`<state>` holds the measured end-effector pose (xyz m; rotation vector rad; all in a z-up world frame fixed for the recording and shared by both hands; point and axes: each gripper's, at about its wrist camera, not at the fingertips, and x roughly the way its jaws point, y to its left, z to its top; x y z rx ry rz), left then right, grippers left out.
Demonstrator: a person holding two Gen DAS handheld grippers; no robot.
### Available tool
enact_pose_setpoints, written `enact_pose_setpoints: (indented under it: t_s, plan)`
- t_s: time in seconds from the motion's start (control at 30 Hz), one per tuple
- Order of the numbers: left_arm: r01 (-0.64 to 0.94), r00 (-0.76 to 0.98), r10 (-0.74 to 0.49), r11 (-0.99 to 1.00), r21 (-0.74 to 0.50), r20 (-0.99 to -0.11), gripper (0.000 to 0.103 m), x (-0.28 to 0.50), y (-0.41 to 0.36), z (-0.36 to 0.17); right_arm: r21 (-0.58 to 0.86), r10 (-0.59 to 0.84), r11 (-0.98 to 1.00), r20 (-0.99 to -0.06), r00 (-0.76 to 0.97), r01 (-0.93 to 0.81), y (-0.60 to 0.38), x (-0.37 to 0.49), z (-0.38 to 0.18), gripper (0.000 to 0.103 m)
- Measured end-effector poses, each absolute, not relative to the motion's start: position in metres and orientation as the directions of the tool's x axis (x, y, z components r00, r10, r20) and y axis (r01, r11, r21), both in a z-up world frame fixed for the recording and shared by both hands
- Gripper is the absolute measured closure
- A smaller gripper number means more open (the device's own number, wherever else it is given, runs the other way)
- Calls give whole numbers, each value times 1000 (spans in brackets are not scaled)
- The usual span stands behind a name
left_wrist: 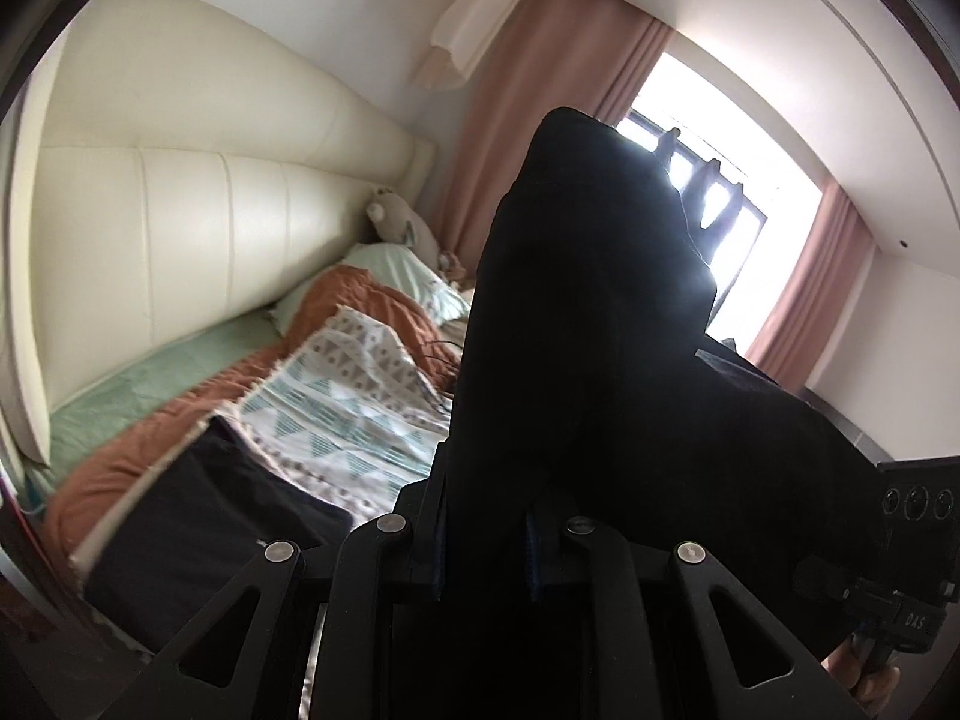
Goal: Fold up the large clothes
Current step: 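Lift the folded black jacket with both grippers and carry it toward the headboard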
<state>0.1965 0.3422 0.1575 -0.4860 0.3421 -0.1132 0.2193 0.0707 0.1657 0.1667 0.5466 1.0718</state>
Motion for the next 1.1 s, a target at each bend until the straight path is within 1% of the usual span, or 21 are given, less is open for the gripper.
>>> enact_pose_setpoints:
  t_s: [0.17, 0.3, 0.53, 0.63, 0.8, 0.9, 1.1]
  plan:
    - [-52, 947, -114, 867, -495, -299, 85, 188, 389, 145, 428, 889, 432, -351, 295, -793, 129, 233, 146, 87]
    - [-126, 942, -59, 850, -512, -329, 85, 183, 426, 130, 460, 899, 398, -367, 239, -794, 173, 241, 128, 87]
    - [-234, 927, 39, 837, -495, -373, 86, 169, 475, 117, 524, 915, 336, -379, 139, -783, 231, 255, 95, 87]
    - [-271, 915, 76, 843, -464, -396, 86, 167, 489, 114, 558, 921, 312, -378, 99, -769, 253, 259, 79, 87]
    - [-310, 889, 98, 848, -430, -447, 86, 181, 503, 106, 602, 922, 295, -382, 57, -742, 276, 270, 52, 87]
    - [-318, 881, 98, 848, -425, -463, 86, 196, 506, 98, 623, 921, 298, -388, 45, -723, 282, 283, 37, 87]
    - [-329, 858, 79, 844, -424, -508, 86, 246, 514, 77, 635, 905, 344, -422, 63, -691, 284, 324, 18, 87]
